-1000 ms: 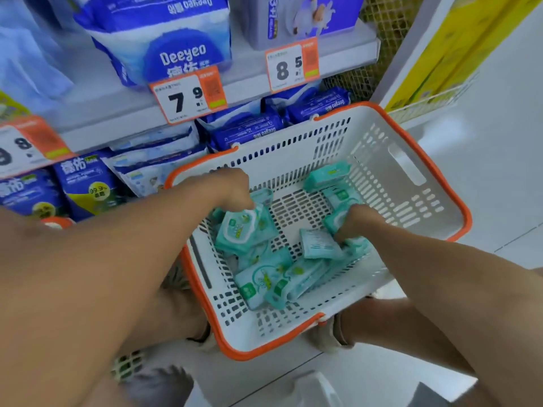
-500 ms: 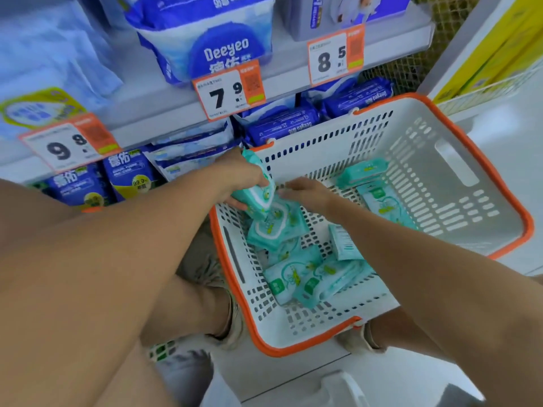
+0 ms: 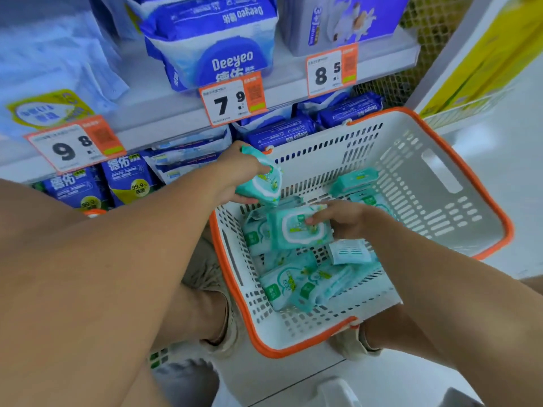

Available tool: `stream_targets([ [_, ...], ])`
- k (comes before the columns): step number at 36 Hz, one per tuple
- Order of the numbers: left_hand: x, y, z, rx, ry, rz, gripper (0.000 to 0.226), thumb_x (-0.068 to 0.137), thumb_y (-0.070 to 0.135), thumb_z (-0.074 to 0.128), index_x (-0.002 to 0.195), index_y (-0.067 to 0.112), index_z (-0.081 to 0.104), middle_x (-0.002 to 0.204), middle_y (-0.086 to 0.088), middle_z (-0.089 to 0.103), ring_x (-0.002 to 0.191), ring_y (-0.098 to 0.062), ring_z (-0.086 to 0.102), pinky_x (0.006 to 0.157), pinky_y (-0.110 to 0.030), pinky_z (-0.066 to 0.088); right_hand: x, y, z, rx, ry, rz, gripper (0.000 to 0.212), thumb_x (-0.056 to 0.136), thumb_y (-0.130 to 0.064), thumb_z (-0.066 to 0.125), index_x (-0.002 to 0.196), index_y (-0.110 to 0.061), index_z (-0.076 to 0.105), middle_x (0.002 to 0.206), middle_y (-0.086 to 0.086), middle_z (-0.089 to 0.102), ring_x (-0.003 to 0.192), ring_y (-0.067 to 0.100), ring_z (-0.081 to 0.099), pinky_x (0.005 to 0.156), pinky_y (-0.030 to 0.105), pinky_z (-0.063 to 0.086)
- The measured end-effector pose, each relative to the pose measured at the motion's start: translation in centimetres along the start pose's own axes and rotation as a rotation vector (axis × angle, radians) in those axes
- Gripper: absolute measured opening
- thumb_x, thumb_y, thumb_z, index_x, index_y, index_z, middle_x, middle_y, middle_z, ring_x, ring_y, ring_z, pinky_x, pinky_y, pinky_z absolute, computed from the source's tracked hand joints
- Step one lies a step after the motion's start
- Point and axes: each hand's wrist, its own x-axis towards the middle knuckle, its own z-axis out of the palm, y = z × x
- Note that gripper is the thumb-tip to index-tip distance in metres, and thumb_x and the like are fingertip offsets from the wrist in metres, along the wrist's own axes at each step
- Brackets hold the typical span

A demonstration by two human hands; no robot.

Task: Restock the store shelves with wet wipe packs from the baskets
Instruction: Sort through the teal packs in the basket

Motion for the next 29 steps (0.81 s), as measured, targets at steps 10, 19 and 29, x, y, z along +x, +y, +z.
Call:
stream_targets([
  [10, -2.2, 1.7, 1.6, -0.254, -0.176, -0.024, 0.043, 0.095, 0.054, 0.053, 0.115, 0.018, 0.067, 0.101, -0.011, 0.076, 0.088, -0.028, 0.073, 0.076, -0.043, 0.06, -5.1, -2.9, -2.7, 0.388, -0.12, -0.37, 0.073, 0.05, -0.035, 0.098, 0.112, -0.007, 0.071, 0.108, 0.015, 0.075, 0.092, 0.027, 0.075, 0.072, 0.043, 0.063],
  [19, -4.4, 2.0, 3.1, -0.103, 0.02, 0.171, 0.066, 0.056, 0.044, 0.094, 0.109, 0.028, 0.057, 0.096, 0.003, 0.075, 0.076, -0.016, 0.075, 0.065, -0.036, 0.062, -5.4, -6.6, 1.3, 0.427, 0.057, -0.4, 0.048, 0.096, -0.055, 0.051, 0.119, -0.016, 0.066, 0.111, 0.004, 0.072, 0.093, 0.018, 0.069, 0.076, 0.03, 0.056],
  [29, -4.7, 0.0, 2.4, 0.096, 0.064, 0.132, 0.069, 0.061, 0.032, 0.093, 0.114, 0.024, 0.048, 0.105, -0.001, 0.066, 0.086, -0.02, 0.071, 0.072, -0.041, 0.063, -2.0, 1.2, 2.4, -0.617, 0.213, 0.072, 0.029, 0.097, -0.028, 0.063, 0.117, -0.008, 0.068, 0.105, 0.009, 0.069, 0.085, 0.022, 0.064, 0.082, 0.035, 0.058],
])
